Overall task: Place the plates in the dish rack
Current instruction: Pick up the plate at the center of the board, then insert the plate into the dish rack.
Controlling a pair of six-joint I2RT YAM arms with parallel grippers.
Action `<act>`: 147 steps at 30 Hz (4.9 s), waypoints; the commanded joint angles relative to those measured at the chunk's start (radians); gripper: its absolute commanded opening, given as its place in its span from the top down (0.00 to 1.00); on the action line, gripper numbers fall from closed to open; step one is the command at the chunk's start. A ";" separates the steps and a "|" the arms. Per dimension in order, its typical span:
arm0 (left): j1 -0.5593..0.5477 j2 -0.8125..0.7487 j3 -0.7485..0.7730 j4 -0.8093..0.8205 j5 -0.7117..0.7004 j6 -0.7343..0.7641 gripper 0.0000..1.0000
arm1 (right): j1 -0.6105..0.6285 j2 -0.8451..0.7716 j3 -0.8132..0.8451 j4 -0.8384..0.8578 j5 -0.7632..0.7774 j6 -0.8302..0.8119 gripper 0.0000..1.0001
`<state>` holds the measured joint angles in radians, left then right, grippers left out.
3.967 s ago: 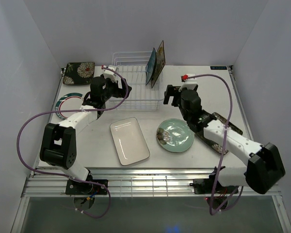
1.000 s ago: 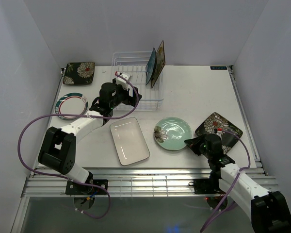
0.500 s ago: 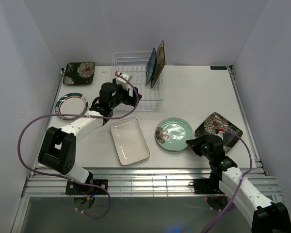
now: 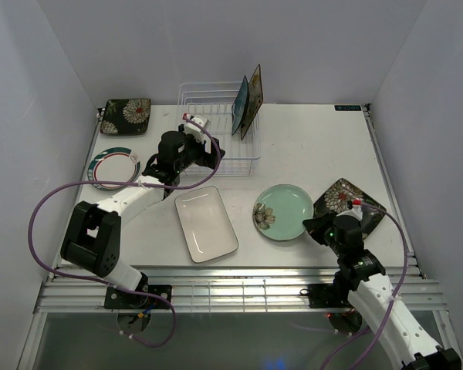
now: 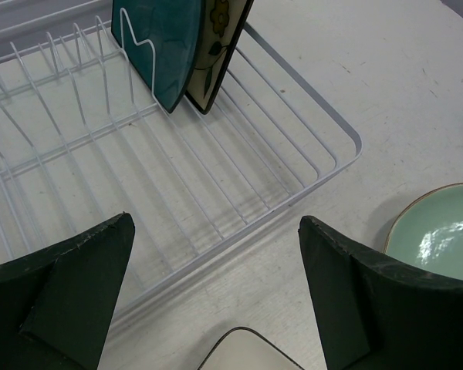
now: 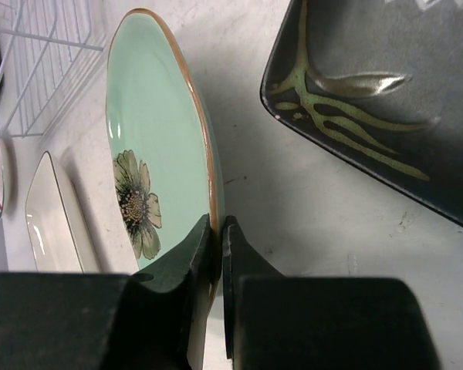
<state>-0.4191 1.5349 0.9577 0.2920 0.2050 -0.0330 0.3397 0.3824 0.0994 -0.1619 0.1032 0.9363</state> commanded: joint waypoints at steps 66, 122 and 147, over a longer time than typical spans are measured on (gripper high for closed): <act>0.074 0.007 0.039 0.012 -0.138 -0.090 0.03 | 0.079 1.084 1.348 0.337 0.009 -0.358 0.92; 0.082 0.018 0.047 0.010 -0.139 -0.071 0.03 | 0.386 1.998 2.191 0.774 0.954 -1.346 0.92; 0.083 0.005 0.041 0.012 -0.141 -0.070 0.03 | 0.406 2.141 2.214 0.837 0.954 -1.389 0.92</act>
<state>-0.3420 1.5841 0.9752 0.2924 0.0601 -0.1116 0.7399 2.5389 2.2440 0.5278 1.0416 -0.4404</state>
